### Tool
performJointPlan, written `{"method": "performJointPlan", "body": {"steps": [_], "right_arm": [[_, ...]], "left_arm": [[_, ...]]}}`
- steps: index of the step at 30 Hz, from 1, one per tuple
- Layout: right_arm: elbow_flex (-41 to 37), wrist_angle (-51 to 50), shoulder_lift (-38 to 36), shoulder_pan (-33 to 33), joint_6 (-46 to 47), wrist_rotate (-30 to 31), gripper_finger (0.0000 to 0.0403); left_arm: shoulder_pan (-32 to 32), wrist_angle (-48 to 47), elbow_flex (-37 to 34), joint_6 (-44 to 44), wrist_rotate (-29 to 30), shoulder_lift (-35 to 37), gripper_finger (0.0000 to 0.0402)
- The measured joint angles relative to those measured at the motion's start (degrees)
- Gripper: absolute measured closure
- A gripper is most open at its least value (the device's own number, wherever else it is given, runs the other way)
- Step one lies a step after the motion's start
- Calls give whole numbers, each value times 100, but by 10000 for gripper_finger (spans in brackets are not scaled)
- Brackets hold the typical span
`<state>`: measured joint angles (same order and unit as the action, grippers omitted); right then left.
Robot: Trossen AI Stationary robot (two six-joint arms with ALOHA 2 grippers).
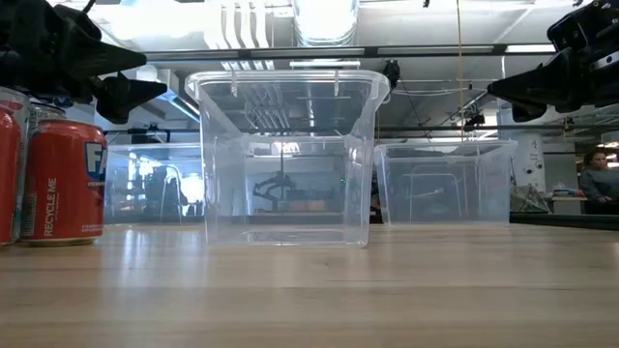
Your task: Sort soda cans
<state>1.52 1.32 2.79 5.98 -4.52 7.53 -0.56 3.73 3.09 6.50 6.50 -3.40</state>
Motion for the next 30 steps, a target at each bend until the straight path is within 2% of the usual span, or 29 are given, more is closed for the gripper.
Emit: {"method": "performJointPlan", "body": {"steps": [10, 12, 17, 23, 26, 30], "right_arm": [[0, 0, -1, -2, -1, -1, 374], [0, 0, 0, -2, 0, 0, 374], [0, 0, 0, -2, 0, 0, 374], [-1, 0, 0, -1, -1, -1, 374], [-2, -1, -2, -2, -1, -1, 374], [-1, -1, -1, -1, -1, 0, 374]], "left_arm": [[2, 79, 0, 25, 44, -2, 93], [2, 283, 0, 494, 61, -2, 93], [0, 751, 0, 2440, 338, 0, 93], [4, 793, 0, 2731, 723, 0, 93], [0, 1165, 0, 2708, 437, -4, 93], [-2, 2003, 2, 2485, -381, -61, 93]]}}
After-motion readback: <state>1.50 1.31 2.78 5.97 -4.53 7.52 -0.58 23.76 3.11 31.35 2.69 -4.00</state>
